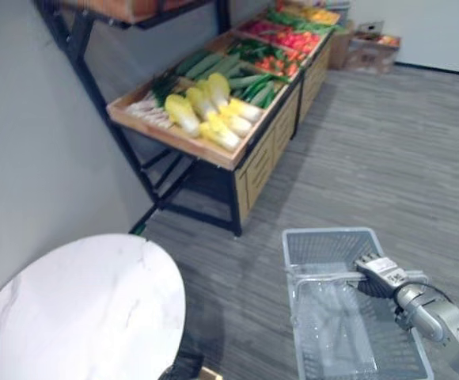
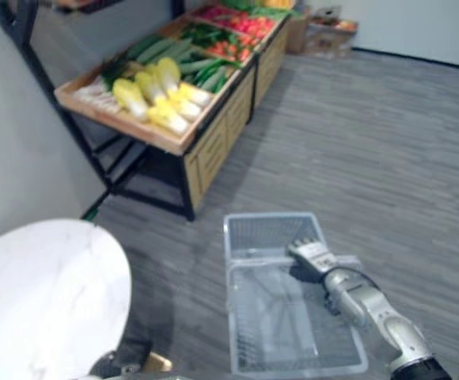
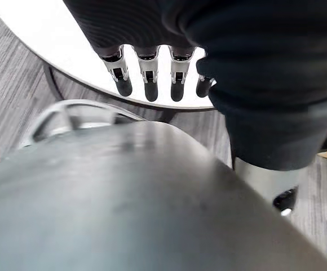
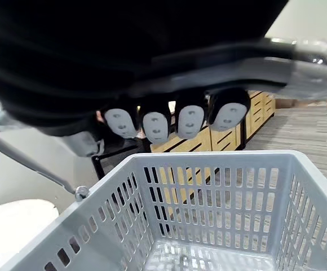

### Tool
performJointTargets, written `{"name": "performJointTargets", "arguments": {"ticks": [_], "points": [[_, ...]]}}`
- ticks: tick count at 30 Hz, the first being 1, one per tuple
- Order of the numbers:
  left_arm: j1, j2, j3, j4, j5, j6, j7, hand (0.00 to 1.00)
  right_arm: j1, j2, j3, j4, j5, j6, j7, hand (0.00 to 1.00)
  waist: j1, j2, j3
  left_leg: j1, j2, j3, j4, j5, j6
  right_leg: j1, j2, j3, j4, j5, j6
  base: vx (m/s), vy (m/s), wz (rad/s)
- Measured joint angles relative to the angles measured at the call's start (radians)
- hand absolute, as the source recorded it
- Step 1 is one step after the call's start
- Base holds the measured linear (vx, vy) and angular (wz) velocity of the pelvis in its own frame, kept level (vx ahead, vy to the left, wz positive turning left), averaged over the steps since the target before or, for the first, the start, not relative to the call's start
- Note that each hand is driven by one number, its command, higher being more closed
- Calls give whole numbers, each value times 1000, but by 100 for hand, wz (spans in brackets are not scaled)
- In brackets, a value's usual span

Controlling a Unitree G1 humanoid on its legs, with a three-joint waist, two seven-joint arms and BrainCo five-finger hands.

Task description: Pick vegetable in the basket

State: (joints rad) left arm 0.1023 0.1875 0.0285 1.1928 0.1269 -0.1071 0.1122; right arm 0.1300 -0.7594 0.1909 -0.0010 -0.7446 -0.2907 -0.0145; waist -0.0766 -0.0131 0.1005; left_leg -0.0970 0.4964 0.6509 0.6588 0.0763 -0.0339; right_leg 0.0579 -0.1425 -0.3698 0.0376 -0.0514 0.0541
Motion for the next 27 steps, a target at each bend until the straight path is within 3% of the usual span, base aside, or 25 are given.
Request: {"name": "performJointTargets", "arguments": {"ticks": [2,5,8,9,11,16,21,27], "points": [[25,-19,21,-9,0,-12,1,0,-25,19,9,1,0,3,-1,100,14,3,1,-45,-145,-290,3,-134,-25,-39,0,122,5,-7,-19,22,11,-144],[53,-37,22,-11,-1,-17,-3,0,-64,28,44,7,7,3,-1,100,53,14,16,-45,-362,-565,-149,-275,-36,-78,36,305,5,5,-38,31,89,-170],[55,-47,6,-20,1,-21,-8,0,-69,11,63,4,7,-1,-1,100,54,51,28,-38,-380,-641,-402,-245,-44,-112,77,369,58,-11,-12,-23,172,-109],[55,-48,7,-20,2,-21,-8,0,-69,22,80,9,7,-3,1,100,61,59,25,-35,-395,-610,-413,-246,-44,-123,73,406,74,-7,2,69,177,-66],[46,-31,7,-20,8,-26,-8,0,-70,-4,94,-9,14,-20,1,100,50,28,31,-37,-434,-587,-412,-255,-33,-144,34,431,69,8,40,144,223,-43],[46,-37,-6,-29,13,-26,-7,0,-96,-6,96,-9,22,-28,2,100,52,32,29,-6,-480,-526,-451,-242,1,-139,-11,477,12,31,75,137,157,-27],[48,-28,-41,-38,15,-25,-8,0,-78,-5,97,-4,37,-28,3,100,53,24,22,55,-484,-517,-498,-242,1,-124,-9,488,10,37,84,112,7,-28],[49,0,-69,-39,15,-25,-9,0,-42,32,102,28,35,-2,6,100,54,-13,-5,65,-485,-471,-533,-244,5,-170,2,517,36,39,88,8,-11,-26]]}}
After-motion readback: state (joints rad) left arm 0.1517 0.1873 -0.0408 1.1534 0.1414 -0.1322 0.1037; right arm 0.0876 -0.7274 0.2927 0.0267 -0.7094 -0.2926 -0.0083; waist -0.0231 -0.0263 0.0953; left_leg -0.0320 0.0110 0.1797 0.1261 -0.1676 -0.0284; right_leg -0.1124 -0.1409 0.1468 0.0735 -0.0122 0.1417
